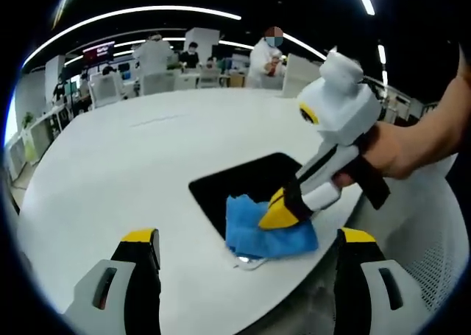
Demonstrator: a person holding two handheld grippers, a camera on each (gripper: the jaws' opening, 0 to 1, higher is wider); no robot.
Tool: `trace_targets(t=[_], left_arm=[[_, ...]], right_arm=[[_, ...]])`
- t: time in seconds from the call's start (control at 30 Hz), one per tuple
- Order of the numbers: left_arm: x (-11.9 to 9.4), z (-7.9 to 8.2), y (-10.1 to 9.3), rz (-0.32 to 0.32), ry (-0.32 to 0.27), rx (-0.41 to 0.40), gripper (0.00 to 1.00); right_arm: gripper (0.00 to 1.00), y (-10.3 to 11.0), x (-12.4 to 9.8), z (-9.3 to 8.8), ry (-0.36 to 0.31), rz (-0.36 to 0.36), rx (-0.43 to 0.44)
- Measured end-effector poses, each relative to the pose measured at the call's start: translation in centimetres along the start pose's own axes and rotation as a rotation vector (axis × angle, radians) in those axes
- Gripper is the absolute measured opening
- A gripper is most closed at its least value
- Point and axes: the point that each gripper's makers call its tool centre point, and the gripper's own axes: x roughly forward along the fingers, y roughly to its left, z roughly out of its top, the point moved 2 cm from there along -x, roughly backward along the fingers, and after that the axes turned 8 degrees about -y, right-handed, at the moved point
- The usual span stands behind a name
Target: Wipe the mirror surface with the cleaning cloth until all visible marks leave the cleaned area.
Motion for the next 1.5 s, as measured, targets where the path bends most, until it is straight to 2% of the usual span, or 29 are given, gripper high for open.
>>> trace_targets(t=[0.37,1.03,1.5], left_arm=[[0.0,-0.2,0.1,0.006,0.005,-0.012,1.00],[0.0,0.0,0.1,0.009,-0.011,-0.027,1.00],[0.0,-0.1,0.3,0.016,-0.010,-0.039,1.00]], right_arm=[[0.00,2.0,1.6,0.8,0.012,0.034,-0.046],[0.00,1.8,1.8,1.0,0.029,0.043,-0.087],[0.00,-1.0,3.7,4.5,0.011,0.012,-0.114]])
